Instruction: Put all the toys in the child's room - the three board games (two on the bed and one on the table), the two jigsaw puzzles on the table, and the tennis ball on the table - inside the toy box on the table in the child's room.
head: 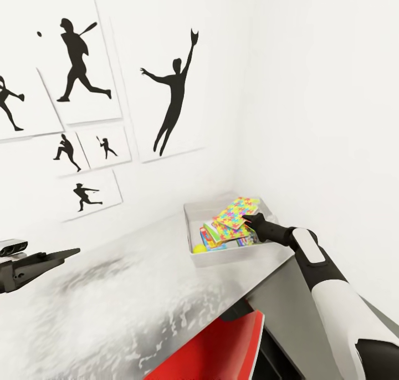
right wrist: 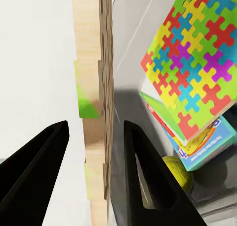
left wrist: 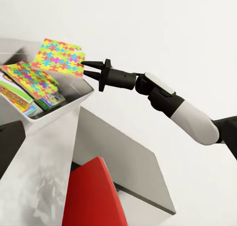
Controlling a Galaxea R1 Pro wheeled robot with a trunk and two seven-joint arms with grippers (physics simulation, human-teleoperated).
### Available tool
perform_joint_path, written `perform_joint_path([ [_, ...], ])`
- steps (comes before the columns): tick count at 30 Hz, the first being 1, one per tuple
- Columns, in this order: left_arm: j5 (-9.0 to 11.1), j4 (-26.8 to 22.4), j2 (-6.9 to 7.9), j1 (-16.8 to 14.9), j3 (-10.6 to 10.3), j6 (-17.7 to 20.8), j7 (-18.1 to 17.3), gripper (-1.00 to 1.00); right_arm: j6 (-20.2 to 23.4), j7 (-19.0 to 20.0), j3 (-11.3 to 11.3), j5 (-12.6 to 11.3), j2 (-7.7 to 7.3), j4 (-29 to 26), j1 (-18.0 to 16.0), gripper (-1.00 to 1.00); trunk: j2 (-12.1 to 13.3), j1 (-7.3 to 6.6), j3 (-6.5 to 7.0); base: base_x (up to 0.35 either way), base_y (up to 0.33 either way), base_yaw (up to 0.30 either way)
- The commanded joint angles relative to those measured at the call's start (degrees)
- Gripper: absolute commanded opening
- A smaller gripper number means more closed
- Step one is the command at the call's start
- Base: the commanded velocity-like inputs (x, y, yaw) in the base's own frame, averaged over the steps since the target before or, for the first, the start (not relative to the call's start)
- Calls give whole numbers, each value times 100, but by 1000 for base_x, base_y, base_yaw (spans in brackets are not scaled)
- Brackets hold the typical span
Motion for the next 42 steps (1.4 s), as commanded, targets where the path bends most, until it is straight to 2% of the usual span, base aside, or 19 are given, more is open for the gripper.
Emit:
perform_joint_path([
  [1, -4, 0, 1, -5, 0, 61, -23, 100, 26, -38, -11, -46, 1, -5, -5, -100, -13, 3, -22, 0, 0, 0],
  [21, -4, -1, 8, -5, 0, 60, -23, 100, 59, -29, -11, -83, 40, -53, -115, -100, -13, 3, -208, 0, 0, 0],
  [28, -4, -2, 9, -5, 0, 53, -23, 100, 70, -34, -11, -222, 77, -52, -201, -100, -13, 3, -271, 0, 0, 0],
  [37, -4, -2, 1, -5, 0, 52, -23, 100, 64, -49, -11, -232, 72, -49, -208, -100, -13, 3, -286, 0, 0, 0],
  [38, -4, 0, 1, -5, 0, 52, -23, 100, 63, -51, -11, -232, 72, -49, -208, 100, -13, 3, -287, 0, 0, 0],
  [42, -4, -1, 0, -5, 0, 52, -23, 100, 68, -55, -11, -231, 64, -52, -208, 100, -13, 3, -287, 0, 0, 0],
])
